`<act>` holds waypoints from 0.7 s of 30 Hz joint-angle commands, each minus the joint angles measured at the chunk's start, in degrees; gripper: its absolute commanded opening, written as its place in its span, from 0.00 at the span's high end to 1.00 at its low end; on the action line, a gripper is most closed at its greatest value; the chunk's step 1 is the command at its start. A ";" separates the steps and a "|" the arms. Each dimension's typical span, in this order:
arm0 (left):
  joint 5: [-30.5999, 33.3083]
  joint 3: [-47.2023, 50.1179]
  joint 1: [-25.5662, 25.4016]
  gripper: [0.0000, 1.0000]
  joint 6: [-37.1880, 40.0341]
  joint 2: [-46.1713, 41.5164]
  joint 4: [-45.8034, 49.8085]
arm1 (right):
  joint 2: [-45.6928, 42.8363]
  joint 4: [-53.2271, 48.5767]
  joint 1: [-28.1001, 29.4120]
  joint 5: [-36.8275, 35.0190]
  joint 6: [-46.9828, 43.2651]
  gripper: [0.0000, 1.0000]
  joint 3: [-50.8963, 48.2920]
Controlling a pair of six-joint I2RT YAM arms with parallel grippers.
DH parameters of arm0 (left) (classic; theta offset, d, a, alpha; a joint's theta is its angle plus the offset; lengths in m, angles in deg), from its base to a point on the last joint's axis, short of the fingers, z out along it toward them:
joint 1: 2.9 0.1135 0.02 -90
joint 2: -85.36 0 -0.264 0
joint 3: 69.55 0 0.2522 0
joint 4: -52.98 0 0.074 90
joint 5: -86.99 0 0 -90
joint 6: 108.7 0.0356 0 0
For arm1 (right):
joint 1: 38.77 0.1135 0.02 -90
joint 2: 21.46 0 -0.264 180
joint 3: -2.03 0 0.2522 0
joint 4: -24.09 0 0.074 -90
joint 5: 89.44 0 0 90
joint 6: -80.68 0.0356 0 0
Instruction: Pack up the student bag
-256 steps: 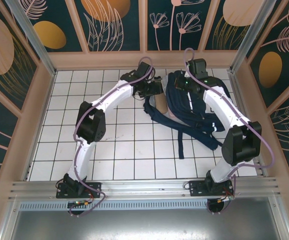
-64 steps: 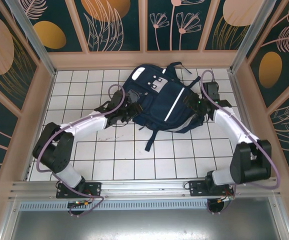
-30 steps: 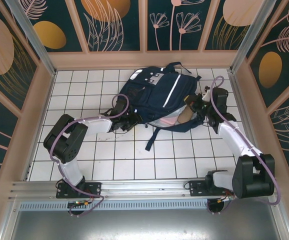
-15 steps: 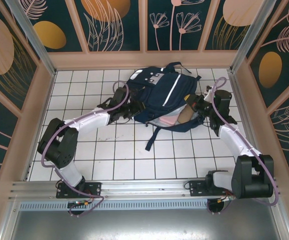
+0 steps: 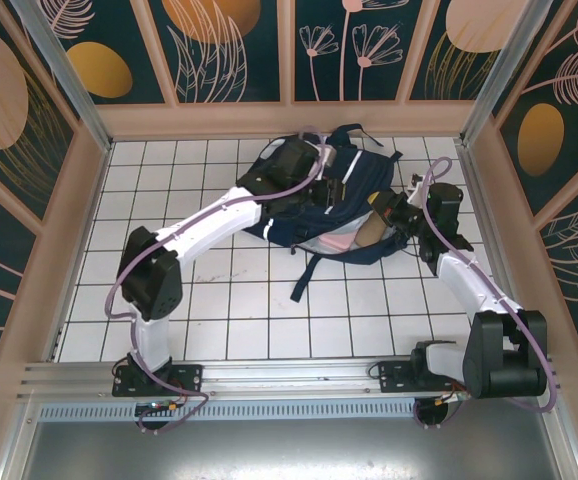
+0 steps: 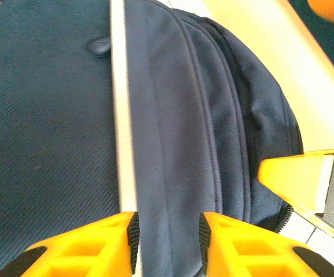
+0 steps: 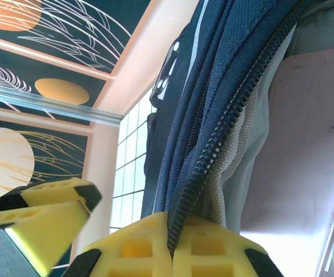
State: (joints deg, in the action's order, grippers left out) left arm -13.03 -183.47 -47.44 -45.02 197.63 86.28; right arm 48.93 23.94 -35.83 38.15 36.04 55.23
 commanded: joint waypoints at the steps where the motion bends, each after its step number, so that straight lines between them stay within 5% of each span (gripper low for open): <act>1: 1.16 -5.26 -1.41 0.64 7.46 4.15 6.09 | -1.84 3.98 -0.41 1.11 -0.59 1.00 -0.24; 10: 4.64 -11.72 -3.80 0.53 11.37 10.44 9.08 | -1.58 2.83 -0.41 1.09 -0.88 1.00 0.46; 14: 8.31 -14.76 -4.65 0.35 13.38 13.10 11.54 | -1.08 2.90 -0.44 1.35 -0.77 1.00 0.95; 17: 5.01 -15.04 -4.71 0.40 13.83 13.07 11.28 | -0.72 2.39 -0.48 1.53 -1.10 1.00 1.71; 21: 1.82 -10.51 -4.77 0.27 13.06 9.30 6.60 | -0.69 1.34 -0.57 1.18 -1.86 1.00 2.18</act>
State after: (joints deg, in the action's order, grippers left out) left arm -7.96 -196.17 -51.65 -32.83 209.35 94.78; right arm 48.93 22.56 -35.97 38.17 35.80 55.25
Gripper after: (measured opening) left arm 0.725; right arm 0.064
